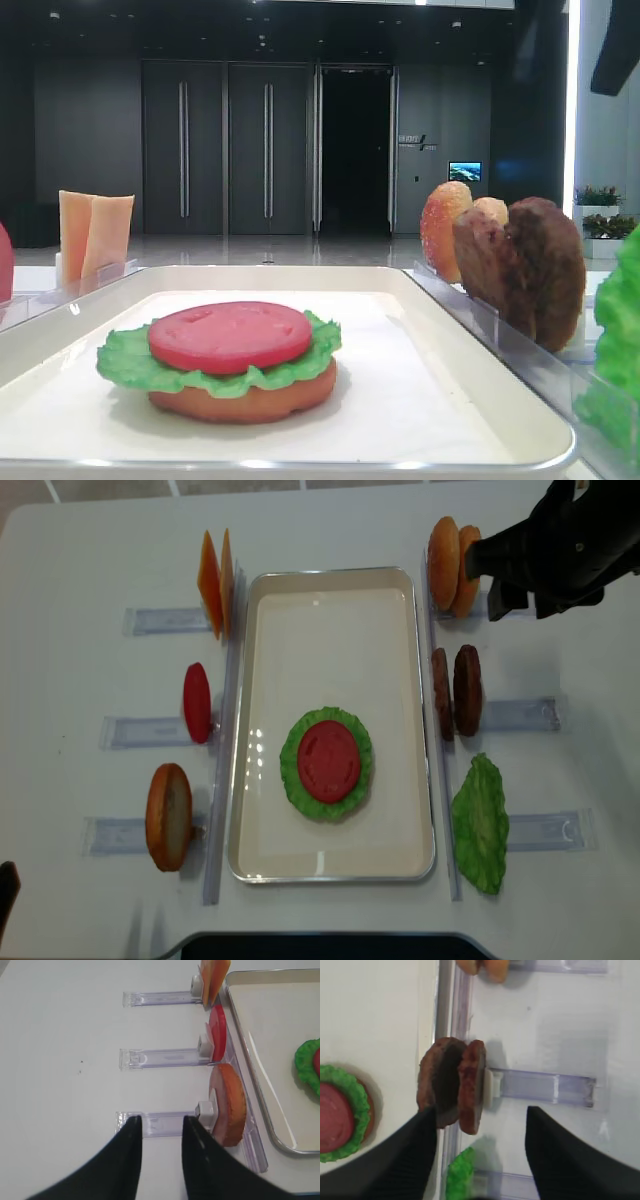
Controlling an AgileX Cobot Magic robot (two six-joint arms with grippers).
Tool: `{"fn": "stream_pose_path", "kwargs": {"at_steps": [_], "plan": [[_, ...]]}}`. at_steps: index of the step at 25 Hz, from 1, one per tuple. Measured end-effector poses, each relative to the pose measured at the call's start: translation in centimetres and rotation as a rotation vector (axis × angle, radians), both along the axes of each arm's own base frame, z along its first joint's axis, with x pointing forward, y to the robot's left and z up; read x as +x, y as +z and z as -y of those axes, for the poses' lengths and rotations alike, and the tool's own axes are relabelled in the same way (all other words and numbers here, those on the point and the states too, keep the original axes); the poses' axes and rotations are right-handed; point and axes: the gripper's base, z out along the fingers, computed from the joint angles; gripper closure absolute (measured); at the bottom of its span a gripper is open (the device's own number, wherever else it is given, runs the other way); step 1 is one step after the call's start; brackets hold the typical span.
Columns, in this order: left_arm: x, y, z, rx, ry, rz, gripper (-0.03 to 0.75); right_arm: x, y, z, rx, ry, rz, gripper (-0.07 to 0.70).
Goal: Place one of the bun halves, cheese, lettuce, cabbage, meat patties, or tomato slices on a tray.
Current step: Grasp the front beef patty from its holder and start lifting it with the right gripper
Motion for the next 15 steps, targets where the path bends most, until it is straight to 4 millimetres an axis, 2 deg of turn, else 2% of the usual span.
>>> {"fn": "stream_pose_path", "kwargs": {"at_steps": [8,15], "plan": [[0.0,0.0,0.0,-0.003,0.002,0.0,0.505,0.1,-2.0,-2.7,-0.016,-0.002,-0.053,0.204],[0.0,0.0,0.0,-0.004,0.002,0.0,0.506,0.3,-2.0,-4.7,-0.024,0.016,-0.043,0.181]]}}
